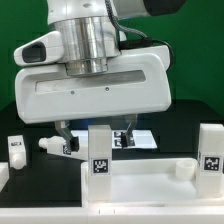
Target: Assemble desk
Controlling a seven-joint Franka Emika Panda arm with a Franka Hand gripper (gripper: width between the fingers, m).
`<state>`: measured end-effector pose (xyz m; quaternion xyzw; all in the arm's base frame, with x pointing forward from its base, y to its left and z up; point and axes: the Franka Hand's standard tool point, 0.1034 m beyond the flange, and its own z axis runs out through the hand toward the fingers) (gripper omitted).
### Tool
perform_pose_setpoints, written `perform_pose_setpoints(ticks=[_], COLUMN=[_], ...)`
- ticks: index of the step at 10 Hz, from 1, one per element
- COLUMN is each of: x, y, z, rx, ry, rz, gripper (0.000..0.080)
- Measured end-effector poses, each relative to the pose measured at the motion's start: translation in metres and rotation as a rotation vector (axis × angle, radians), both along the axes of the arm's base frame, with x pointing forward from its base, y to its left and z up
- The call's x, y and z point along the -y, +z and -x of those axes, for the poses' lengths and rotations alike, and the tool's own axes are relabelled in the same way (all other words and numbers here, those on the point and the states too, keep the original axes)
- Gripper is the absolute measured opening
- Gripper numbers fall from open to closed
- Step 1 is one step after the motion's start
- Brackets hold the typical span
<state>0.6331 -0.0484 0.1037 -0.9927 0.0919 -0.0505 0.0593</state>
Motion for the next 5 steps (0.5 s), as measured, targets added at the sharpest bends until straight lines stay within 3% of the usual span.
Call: perform_pose_setpoints(ticks=[1,2,5], x=[0.0003,0.0011,0.0037], y=[-0.0001,0.0000,0.0007], z=[0.0000,0.0000,0.0000], rx=[-0.001,-0.005,-0.043], ry=[-0.004,-0.055,-0.397], rz=[0.000,-0.005,-0.025], gripper=[0.0513,0.0327,0.0293])
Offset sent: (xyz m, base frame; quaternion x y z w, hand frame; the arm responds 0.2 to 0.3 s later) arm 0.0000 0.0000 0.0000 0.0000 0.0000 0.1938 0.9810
